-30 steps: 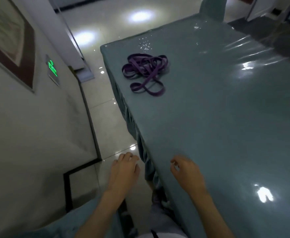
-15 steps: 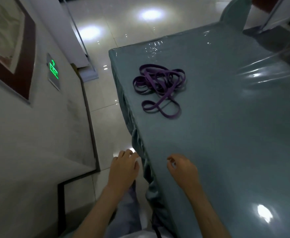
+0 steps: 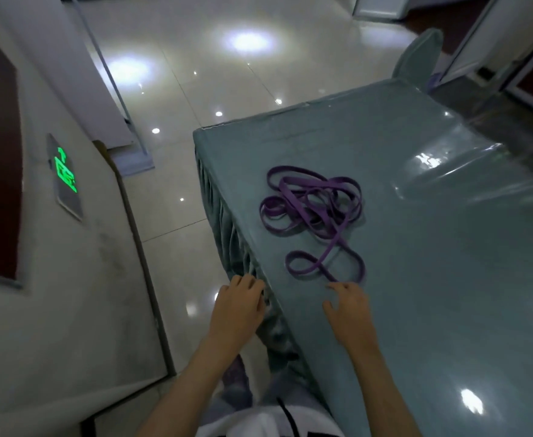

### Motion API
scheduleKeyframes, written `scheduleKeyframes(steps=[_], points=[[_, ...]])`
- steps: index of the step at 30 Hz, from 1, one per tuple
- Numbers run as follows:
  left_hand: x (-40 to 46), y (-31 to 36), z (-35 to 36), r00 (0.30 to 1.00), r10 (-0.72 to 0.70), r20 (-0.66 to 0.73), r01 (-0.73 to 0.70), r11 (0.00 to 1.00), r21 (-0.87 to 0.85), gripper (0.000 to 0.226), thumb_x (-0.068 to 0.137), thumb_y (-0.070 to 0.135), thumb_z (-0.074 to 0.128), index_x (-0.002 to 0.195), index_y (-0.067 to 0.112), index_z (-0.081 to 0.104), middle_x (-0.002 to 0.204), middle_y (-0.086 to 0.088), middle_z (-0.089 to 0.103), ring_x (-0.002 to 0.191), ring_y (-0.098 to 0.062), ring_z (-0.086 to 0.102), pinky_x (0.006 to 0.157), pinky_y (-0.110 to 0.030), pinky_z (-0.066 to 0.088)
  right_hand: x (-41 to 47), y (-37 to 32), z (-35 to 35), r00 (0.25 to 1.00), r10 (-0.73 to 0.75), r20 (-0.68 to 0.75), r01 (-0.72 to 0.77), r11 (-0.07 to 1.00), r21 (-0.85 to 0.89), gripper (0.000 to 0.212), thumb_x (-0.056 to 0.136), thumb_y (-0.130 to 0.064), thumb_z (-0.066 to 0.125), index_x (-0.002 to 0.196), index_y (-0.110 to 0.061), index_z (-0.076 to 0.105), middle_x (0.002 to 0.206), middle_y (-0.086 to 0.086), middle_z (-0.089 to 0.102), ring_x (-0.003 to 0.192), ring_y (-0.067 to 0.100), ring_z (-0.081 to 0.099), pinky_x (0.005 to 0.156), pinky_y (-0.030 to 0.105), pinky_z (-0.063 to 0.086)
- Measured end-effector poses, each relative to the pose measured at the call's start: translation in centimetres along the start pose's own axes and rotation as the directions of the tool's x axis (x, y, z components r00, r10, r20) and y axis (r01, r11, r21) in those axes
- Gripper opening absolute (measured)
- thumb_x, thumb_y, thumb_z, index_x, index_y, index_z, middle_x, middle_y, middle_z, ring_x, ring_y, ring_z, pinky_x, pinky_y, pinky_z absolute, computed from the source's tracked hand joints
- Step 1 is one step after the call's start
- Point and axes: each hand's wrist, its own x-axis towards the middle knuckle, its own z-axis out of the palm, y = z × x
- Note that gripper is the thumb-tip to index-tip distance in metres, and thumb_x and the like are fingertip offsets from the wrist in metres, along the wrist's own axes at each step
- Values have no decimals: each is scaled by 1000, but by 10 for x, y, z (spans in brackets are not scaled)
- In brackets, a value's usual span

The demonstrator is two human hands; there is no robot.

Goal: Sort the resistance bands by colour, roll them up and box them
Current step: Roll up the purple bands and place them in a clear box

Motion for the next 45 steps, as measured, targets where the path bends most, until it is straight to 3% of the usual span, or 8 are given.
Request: scheduleKeyframes(steps=[7, 16, 19, 23, 30, 37, 40, 45], points=[[46, -39, 5, 992, 43, 118, -41, 999, -21, 11, 87, 17, 71, 98, 18, 71, 98, 1, 67, 85, -22, 62, 64, -35, 51, 69, -43, 17, 962, 260, 79, -264, 963, 46, 80, 88, -43, 76, 157, -33, 36, 167, 10, 23, 156, 31, 15, 120, 62, 24], [150, -85, 27, 943, 127, 307, -143, 989, 31, 16, 90, 22, 65, 105, 22, 71, 104, 2, 67, 92, -23, 63, 68, -36, 52, 144, -13, 56, 756, 651, 68, -654, 756, 28, 119, 77, -57, 82, 162, -42, 0, 173, 3, -6, 158, 35, -10, 110, 83, 8], [191, -92, 29, 916, 166, 365, -193, 980, 39, 24, 90, 21, 65, 113, 22, 71, 106, 0, 67, 95, -25, 64, 70, -38, 54, 161, -10, 62, 706, 707, 48, -704, 707, -57, 106, 78, -50, 82, 161, -33, 17, 167, 10, 18, 156, 36, 10, 113, 79, 12], [244, -91, 32, 913, 207, 351, -221, 975, 1, 33, 90, 17, 66, 123, 19, 66, 119, -5, 65, 100, -29, 63, 74, -42, 55, 177, -9, 65, 735, 671, -102, -677, 717, -164, 42, 83, -28, 75, 118, -11, 60, 124, 17, 65, 120, 40, 54, 105, 62, 38], [347, -74, 48, 816, 297, 496, -310, 949, -58, 106, 83, 47, 81, 165, 35, 14, 172, -13, 3, 153, -39, 21, 119, -60, 30, 185, -15, 65, 677, 711, -191, -727, 687, -18, 27, 83, -19, 76, 102, -6, 64, 109, 19, 65, 99, 42, 64, 84, 53, 51], [449, -84, 81, 615, 292, 732, -480, 876, 54, 145, 62, 69, 87, 159, 49, -19, 167, -12, -35, 155, -46, -23, 114, -79, -3, 182, -79, 77, 552, 826, -119, -801, 564, 200, 27, 90, -29, 69, 111, -18, 57, 87, 9, 70, 80, 36, 67, 67, 43, 54], [471, -95, 94, 532, 295, 794, -429, 902, -47, 134, 63, 69, 86, 162, 49, -3, 170, -13, -25, 156, -45, -19, 118, -76, -1, 183, -109, 84, 471, 864, -179, -788, 504, 354, 35, 96, -19, 63, 129, -18, 51, 80, 10, 68, 68, 34, 65, 57, 42, 52], [451, -95, 97, 564, 502, 656, -552, 820, -153, 94, 76, 49, 79, 154, 36, 29, 151, -11, 37, 140, -36, 37, 112, -59, 35, 179, -132, 92, 349, 917, -194, -668, 389, 635, 49, 99, -16, 64, 143, -28, 45, 79, 3, 70, 69, 23, 68, 69, 48, 61]])
